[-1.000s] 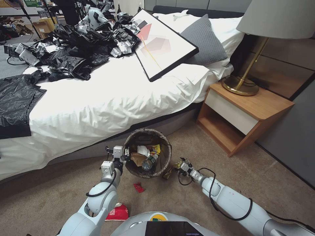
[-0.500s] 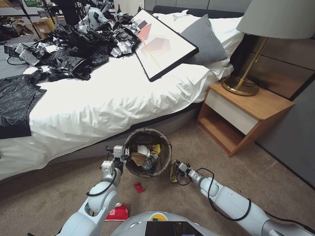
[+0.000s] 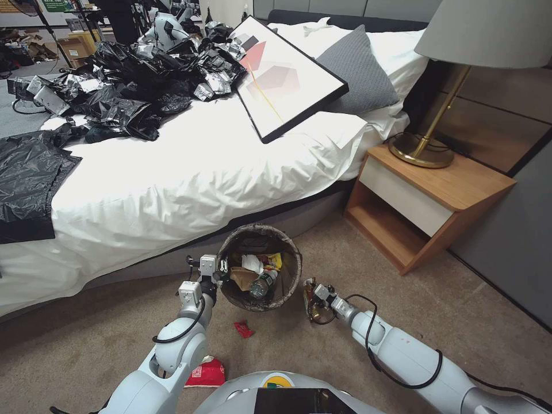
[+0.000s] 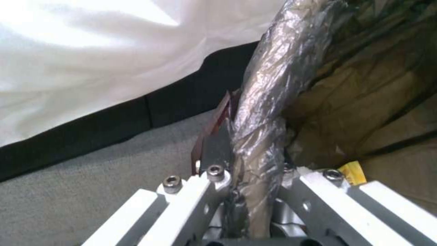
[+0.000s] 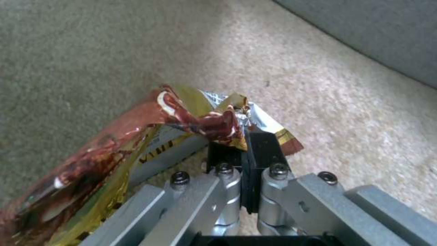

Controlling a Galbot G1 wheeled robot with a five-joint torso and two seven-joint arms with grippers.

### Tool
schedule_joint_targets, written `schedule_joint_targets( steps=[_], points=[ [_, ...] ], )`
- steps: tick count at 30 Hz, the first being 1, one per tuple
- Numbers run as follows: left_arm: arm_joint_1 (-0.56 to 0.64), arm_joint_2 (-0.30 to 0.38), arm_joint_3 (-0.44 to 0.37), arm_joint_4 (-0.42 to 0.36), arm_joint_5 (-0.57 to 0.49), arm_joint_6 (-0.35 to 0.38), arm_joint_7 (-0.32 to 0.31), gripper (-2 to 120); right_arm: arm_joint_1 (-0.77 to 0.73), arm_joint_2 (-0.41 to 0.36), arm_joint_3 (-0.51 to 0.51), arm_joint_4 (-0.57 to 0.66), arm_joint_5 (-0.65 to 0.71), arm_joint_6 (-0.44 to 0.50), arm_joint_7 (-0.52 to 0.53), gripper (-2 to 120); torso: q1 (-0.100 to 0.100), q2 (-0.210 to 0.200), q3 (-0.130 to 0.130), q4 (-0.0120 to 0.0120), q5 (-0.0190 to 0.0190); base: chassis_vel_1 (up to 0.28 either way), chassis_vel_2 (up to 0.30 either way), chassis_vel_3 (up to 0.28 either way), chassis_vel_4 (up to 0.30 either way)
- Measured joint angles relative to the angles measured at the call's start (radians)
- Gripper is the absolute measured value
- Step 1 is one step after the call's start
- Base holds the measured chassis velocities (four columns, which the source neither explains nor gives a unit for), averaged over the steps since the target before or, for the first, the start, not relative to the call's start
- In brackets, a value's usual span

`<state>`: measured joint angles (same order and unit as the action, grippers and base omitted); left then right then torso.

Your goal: Pick up the trash bin, then pick up the garbage from the floor and place it into the trash bin.

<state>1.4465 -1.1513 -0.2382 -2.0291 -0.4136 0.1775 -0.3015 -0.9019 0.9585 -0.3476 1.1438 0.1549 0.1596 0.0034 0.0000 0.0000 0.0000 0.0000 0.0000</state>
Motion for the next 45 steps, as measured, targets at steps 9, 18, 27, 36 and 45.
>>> schedule_joint_targets(
  steps=[9,18,27,36,45],
  points=[
    [-0.002,0.01,0.004,0.0,-0.005,0.0,-0.001,3,-0.055,-0.023,0.085,0.082,0.001,-0.015,0.038,0,0.0,0.0,0.0,0.0001,0.0003,0.0,0.0,0.0,0.0],
    [0.001,0.019,0.006,0.004,-0.005,0.0,0.0,3,-0.253,-0.125,0.355,0.417,0.039,-0.07,0.117,0,0.0,0.0,0.0,-0.0001,0.0003,0.0,0.0,0.0,0.0],
    [0.004,0.03,0.02,0.007,-0.012,0.002,0.0,3,-0.427,-0.184,0.679,0.721,0.071,-0.072,0.234,0,0.0,0.0,0.0,0.0001,-0.0001,0.0,0.0,0.0,0.0],
    [0.003,0.034,0.05,0.015,-0.011,0.008,0.003,3,-0.371,-0.185,0.754,0.99,0.207,-0.134,0.327,0,0.0,0.0,0.0,0.0002,0.0,0.0,0.0,0.0,0.0],
    [-0.001,0.037,0.075,0.017,-0.005,0.013,0.004,3,-0.326,-0.194,0.652,1.15,0.298,-0.141,0.281,0,0.0,0.0,0.0,0.0,-0.0001,0.0,0.0,0.0,0.0]
  ],
)
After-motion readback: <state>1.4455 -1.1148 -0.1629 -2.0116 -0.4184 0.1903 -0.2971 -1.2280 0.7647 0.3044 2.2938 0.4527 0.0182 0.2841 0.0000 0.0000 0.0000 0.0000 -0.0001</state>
